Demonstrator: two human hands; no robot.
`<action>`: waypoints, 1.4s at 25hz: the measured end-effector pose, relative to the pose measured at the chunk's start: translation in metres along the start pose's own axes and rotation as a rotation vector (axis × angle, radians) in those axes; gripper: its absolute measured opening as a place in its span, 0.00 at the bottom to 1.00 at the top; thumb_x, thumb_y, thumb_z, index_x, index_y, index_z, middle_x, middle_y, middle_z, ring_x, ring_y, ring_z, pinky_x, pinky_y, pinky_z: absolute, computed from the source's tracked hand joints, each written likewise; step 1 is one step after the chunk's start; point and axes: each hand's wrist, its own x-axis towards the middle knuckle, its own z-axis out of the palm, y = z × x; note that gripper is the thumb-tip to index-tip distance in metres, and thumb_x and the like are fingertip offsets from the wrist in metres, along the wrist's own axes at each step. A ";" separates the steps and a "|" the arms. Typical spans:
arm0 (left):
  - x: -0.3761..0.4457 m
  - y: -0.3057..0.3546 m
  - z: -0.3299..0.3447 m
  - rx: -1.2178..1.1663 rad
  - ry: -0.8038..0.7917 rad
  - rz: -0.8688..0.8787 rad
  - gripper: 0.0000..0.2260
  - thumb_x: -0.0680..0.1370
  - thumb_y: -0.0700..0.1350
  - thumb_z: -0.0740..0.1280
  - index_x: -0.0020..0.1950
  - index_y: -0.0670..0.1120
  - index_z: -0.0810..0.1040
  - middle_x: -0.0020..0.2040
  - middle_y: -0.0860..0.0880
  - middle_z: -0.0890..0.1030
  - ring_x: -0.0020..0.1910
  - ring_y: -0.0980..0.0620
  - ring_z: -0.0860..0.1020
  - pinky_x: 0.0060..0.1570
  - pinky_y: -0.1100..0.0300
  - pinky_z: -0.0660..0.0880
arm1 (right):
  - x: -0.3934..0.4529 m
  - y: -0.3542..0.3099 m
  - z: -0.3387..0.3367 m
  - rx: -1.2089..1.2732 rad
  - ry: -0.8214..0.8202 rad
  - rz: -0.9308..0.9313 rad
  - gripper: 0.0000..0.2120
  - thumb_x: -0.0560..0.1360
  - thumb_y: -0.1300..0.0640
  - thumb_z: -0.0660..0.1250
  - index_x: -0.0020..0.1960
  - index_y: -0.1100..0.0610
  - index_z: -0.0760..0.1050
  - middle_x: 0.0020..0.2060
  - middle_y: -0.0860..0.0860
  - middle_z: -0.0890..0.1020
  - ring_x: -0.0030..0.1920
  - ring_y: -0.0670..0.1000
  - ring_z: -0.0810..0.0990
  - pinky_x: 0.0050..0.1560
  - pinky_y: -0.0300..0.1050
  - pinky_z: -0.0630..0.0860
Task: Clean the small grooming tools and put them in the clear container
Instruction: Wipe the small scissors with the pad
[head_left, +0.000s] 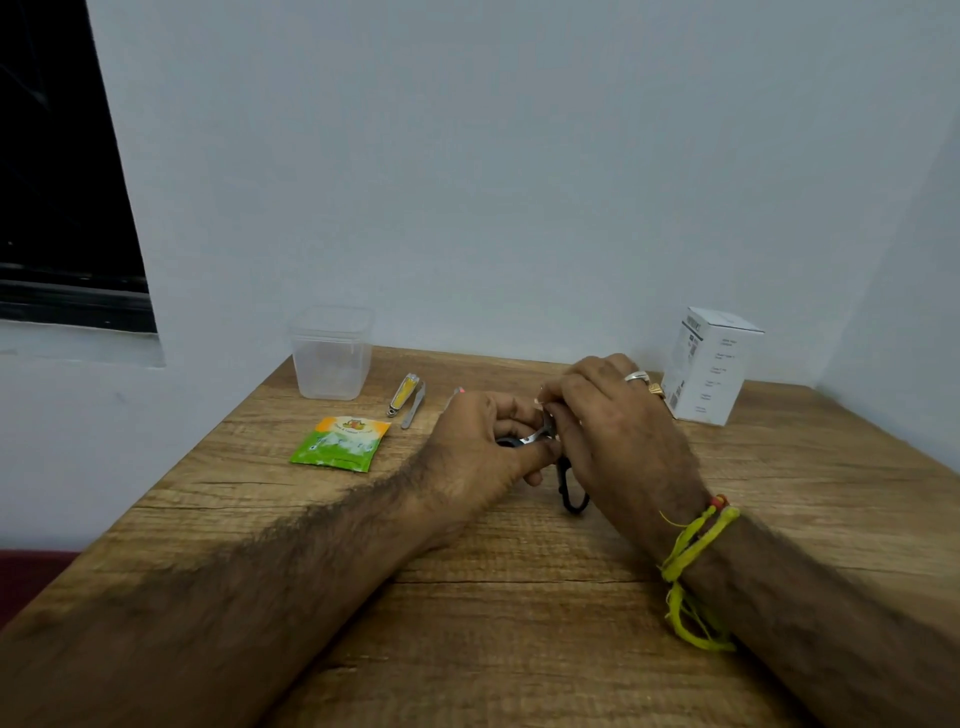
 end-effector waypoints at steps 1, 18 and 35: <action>0.000 0.000 0.001 0.001 0.000 0.004 0.07 0.74 0.39 0.77 0.50 0.44 0.83 0.41 0.48 0.87 0.32 0.54 0.82 0.33 0.67 0.75 | 0.001 0.000 0.001 0.000 0.015 0.009 0.08 0.72 0.63 0.73 0.50 0.58 0.79 0.45 0.54 0.80 0.47 0.56 0.76 0.44 0.53 0.77; -0.001 0.003 0.003 -0.067 0.000 -0.001 0.07 0.74 0.34 0.75 0.51 0.37 0.83 0.43 0.38 0.84 0.29 0.56 0.78 0.26 0.69 0.71 | 0.003 0.011 0.001 0.191 0.068 0.042 0.03 0.77 0.61 0.66 0.48 0.58 0.80 0.44 0.52 0.80 0.47 0.53 0.75 0.48 0.49 0.73; 0.000 0.001 0.001 -0.029 0.010 0.011 0.07 0.74 0.38 0.76 0.50 0.41 0.83 0.40 0.44 0.86 0.30 0.55 0.79 0.28 0.69 0.71 | 0.003 0.006 -0.002 0.065 0.018 -0.018 0.05 0.74 0.63 0.71 0.49 0.57 0.80 0.44 0.52 0.80 0.47 0.55 0.77 0.45 0.52 0.76</action>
